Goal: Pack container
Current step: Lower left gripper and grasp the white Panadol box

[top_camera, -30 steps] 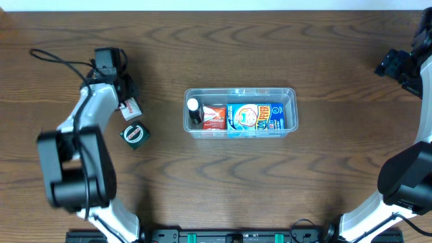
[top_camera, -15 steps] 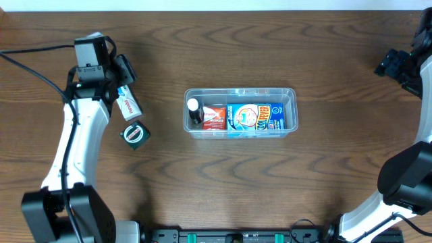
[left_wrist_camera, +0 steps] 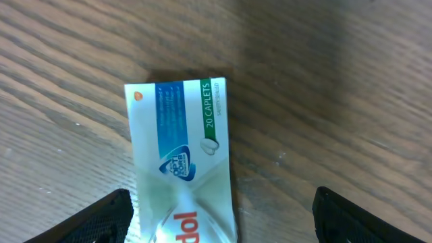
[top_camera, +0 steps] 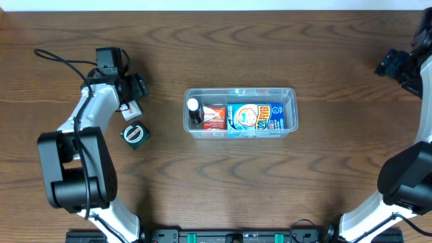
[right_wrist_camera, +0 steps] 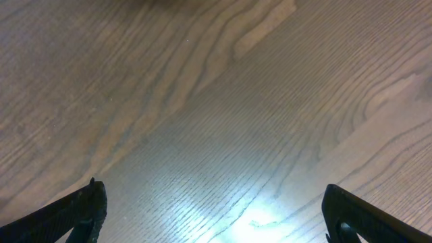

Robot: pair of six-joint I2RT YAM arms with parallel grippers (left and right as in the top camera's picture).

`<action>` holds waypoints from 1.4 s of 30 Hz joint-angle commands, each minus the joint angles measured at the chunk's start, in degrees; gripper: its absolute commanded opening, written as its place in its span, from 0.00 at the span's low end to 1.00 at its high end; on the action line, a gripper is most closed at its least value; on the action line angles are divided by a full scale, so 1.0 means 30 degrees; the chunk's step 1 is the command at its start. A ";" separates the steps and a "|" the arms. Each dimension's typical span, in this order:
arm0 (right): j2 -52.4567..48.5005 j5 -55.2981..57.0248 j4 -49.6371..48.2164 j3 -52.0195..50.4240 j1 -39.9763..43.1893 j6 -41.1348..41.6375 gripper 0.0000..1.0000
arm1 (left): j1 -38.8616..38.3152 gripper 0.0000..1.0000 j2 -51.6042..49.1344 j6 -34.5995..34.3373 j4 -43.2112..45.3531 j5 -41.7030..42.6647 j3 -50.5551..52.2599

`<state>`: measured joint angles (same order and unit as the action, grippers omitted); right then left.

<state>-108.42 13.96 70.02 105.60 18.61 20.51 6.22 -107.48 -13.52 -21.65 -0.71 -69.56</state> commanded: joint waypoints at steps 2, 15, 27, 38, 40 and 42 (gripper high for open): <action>0.0022 0.0270 0.0015 0.0168 0.0058 -0.0146 0.99 | 0.0102 0.86 -0.0736 -0.0168 0.0262 0.0022 0.0255; 0.0022 0.0270 0.0022 0.0168 0.0058 -0.0146 0.99 | 0.0495 0.86 -0.2127 -0.0233 0.0342 0.0029 0.0255; 0.0022 0.0262 0.0022 0.0168 0.0058 -0.0146 0.99 | 0.0495 0.58 -0.1974 -0.0204 0.0393 0.0029 0.0175; 0.0022 0.0270 0.0022 0.0168 0.0058 -0.0146 0.99 | 0.0488 0.44 0.0015 0.0860 0.0328 0.0036 0.0073; 0.0022 0.0270 0.0015 0.0168 0.0058 -0.0146 0.99 | 0.0474 0.45 0.0488 0.0860 0.0328 0.0036 0.0073; 0.0022 0.0270 0.0022 0.0168 0.0058 -0.0146 0.99 | 0.0474 0.44 0.1195 0.0860 0.0350 0.0036 0.0066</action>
<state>-108.42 13.96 70.02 105.60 18.61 20.51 7.40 -107.53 -11.92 -20.58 -0.36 -69.54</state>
